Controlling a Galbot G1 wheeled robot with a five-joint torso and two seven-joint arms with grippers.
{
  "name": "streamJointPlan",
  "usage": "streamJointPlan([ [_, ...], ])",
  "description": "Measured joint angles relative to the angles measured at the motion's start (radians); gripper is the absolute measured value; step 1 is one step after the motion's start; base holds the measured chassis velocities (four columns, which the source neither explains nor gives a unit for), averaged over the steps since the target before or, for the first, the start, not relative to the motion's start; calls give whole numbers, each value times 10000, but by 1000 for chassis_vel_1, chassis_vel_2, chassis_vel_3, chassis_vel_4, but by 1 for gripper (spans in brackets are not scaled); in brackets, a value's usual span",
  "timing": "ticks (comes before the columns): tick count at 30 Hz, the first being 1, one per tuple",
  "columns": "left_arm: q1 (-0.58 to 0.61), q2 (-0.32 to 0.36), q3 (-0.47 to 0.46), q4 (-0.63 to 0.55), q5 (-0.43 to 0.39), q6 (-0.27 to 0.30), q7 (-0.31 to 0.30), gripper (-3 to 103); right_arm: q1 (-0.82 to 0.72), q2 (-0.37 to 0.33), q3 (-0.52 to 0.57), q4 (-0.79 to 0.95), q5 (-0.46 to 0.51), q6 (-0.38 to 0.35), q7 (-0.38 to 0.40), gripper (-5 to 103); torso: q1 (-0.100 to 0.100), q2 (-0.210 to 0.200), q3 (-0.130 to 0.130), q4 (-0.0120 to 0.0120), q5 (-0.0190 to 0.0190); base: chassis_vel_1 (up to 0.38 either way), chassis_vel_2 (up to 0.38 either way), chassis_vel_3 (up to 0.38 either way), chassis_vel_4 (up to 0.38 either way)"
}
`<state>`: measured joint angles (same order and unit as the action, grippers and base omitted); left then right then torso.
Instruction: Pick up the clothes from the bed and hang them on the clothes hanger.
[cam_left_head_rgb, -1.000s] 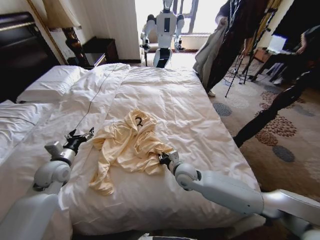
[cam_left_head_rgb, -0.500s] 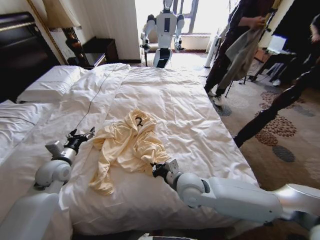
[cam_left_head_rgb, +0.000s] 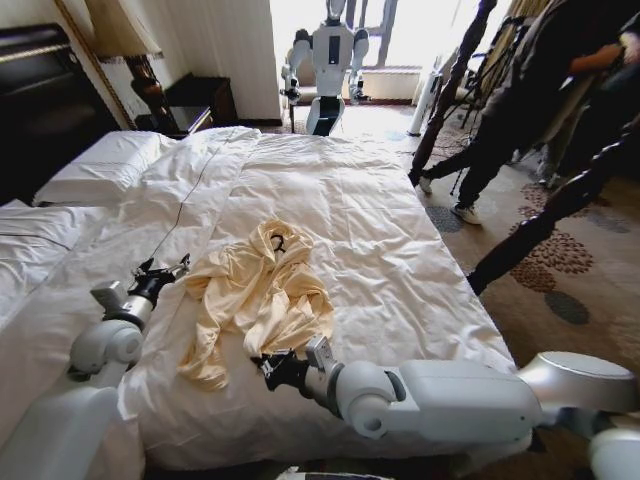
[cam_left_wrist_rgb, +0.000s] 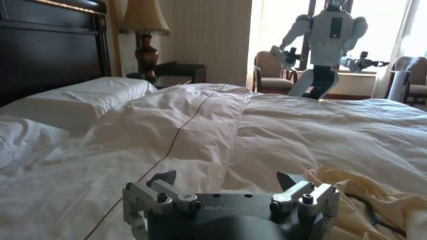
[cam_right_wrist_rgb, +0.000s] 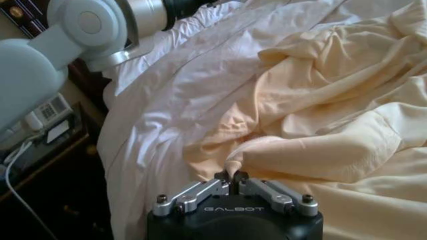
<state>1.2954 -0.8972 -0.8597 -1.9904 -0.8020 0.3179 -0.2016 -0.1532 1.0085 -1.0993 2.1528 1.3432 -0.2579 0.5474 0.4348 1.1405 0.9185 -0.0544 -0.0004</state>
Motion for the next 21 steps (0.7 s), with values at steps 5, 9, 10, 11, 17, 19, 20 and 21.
streamJointPlan([
  [5, 96, -61, -57, -63, 23, 1, -8, 100, -98, 322, -432, -191, 70, 276, -223, 0, -1, 0, 0, 1, -1, 0, 0, 0, 0],
  [9, 168, -101, -92, -119, 34, -5, -22, 100, -210, 413, -699, -500, -578, 139, 244, -3, -1, 0, 0, 1, -1, 0, 0, 0, 0],
  [10, 181, -105, -99, -135, 35, -9, -29, 100, -279, 401, -680, -611, -683, 30, 531, -2, 0, 0, 0, 1, -1, 0, 0, 0, 0],
  [11, 189, -106, -106, -144, 35, -14, -39, 100, -343, 385, -592, -703, -729, -34, 831, -1, 0, 0, 0, 0, -1, 0, 0, 0, 0],
  [17, 199, -85, -120, -153, 35, -31, -43, 100, -473, 244, 414, -764, 0, -281, 2034, 11, -1, 0, 0, 1, 0, 0, 0, 0, 0],
  [19, 197, -75, -120, -160, 35, -31, -44, 100, -369, 33, 1100, -453, 806, -384, 2395, 15, 0, -1, 0, 1, 0, 0, 0, 0, 0],
  [20, 195, -71, -118, -162, 35, -32, -44, 100, -290, -86, 1342, -339, 1006, -404, 2478, 20, 0, -1, 0, 1, 1, 0, 0, 0, 0],
  [21, 195, -71, -118, -162, 35, -32, -44, 100, -290, -86, 1342, -339, 1006, -404, 2478, 20, 0, -1, 0, 1, 1, 0, 0, 0, 0],
])
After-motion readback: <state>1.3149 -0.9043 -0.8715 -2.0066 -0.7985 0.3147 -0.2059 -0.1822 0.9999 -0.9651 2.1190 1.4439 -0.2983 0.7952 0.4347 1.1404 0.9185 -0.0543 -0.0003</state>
